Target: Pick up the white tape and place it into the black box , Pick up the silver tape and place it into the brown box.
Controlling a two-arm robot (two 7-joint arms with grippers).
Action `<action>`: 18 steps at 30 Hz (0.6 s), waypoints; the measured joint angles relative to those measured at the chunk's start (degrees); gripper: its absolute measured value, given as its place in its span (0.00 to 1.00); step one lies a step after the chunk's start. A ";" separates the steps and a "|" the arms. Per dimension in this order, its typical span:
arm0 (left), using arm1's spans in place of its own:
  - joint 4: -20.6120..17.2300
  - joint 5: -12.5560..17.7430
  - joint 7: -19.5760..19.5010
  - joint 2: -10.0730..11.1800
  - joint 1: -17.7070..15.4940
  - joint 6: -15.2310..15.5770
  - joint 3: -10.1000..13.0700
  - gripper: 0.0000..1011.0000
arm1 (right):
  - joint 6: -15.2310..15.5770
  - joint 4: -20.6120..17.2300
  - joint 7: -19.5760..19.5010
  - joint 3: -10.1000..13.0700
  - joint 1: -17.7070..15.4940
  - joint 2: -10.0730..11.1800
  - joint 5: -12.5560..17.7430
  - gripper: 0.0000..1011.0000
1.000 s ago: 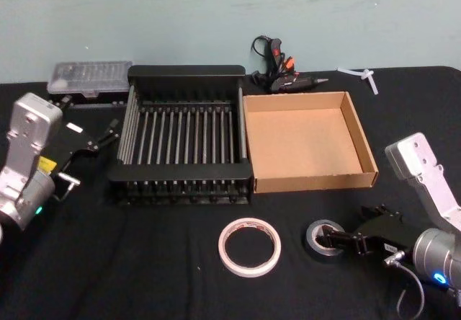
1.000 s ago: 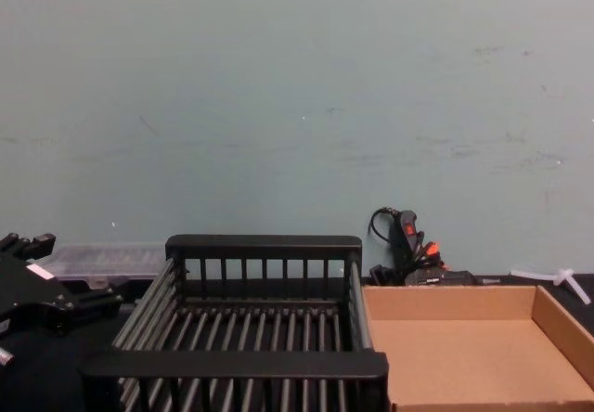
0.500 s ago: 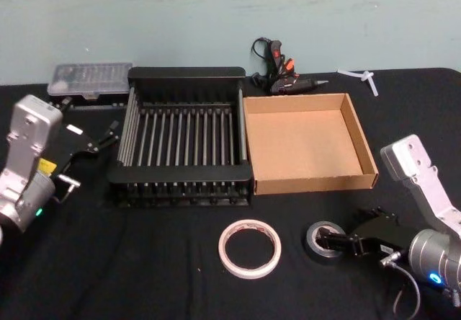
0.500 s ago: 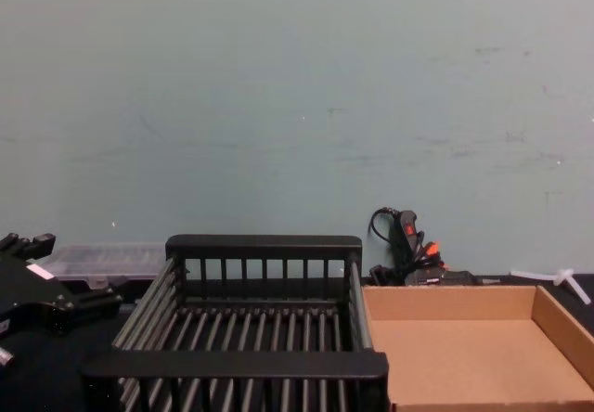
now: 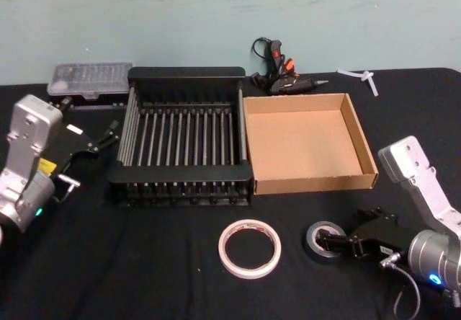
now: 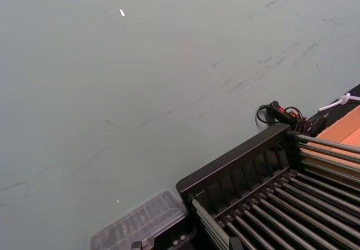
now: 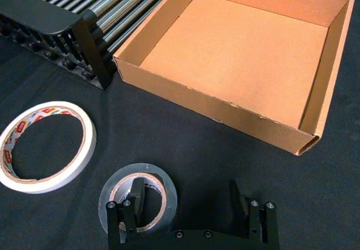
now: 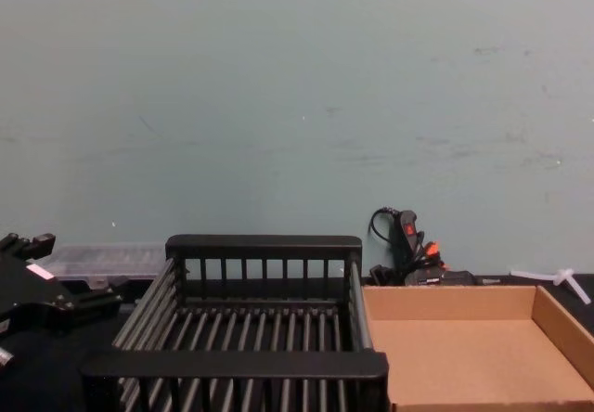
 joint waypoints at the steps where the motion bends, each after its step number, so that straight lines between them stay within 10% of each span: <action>1: 0.00 0.00 0.00 0.00 0.00 0.00 0.00 0.99 | 0.00 0.00 -0.01 0.00 -0.01 0.01 0.02 0.99; 18: 0.00 0.00 0.00 0.00 0.00 0.00 0.00 0.99 | -0.06 -0.04 -0.13 0.03 -0.05 0.04 0.33 0.70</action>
